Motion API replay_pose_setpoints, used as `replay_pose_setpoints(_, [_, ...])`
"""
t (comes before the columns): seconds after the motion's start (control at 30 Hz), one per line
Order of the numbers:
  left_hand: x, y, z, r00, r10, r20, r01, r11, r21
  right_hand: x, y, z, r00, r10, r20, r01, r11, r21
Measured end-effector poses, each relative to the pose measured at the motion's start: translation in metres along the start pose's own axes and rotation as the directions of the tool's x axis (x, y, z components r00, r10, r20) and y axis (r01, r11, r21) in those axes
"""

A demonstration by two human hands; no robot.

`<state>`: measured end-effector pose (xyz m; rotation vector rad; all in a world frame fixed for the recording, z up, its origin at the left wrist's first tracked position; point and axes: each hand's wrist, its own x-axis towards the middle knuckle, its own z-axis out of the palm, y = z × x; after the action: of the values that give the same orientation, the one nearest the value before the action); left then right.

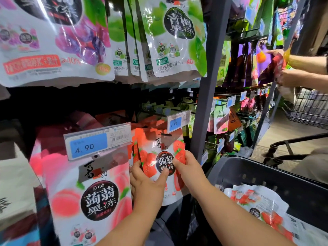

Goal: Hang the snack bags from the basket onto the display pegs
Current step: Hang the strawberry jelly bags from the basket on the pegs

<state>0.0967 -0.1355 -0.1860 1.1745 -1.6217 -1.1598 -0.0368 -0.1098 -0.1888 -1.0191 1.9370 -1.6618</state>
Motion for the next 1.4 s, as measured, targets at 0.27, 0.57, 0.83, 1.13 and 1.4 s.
replay_pose_setpoints(0.27, [0.011, -0.005, 0.009, 0.997, -0.029, -0.065, 0.029, 1.0, 0.007, -0.02, 0.006, 0.004, 0.987, -0.146, -0.064, 0.128, 0.963, -0.237])
replay_pose_setpoints(0.57, [0.036, -0.008, 0.016, 0.986, 0.138, -0.094, -0.142, 0.989, -0.033, 0.0, 0.02, 0.016, 0.989, -0.044, 0.14, 0.072, 0.976, -0.206])
replay_pose_setpoints(0.83, [0.069, -0.013, 0.02, 0.98, 0.061, -0.191, -0.072, 0.996, -0.054, 0.039, 0.023, 0.04, 0.978, -0.008, 0.207, 0.066, 0.958, -0.278])
replay_pose_setpoints(1.13, [0.085, -0.015, 0.025, 0.958, 0.056, -0.282, -0.079, 0.994, -0.072, 0.067, 0.024, 0.059, 0.975, -0.005, 0.221, 0.078, 0.944, -0.322])
replay_pose_setpoints(1.4, [0.058, -0.029, 0.018, 0.914, 0.336, -0.226, -0.307, 0.939, 0.156, 0.045, 0.02, 0.045, 0.973, -0.036, 0.226, 0.113, 0.936, -0.335])
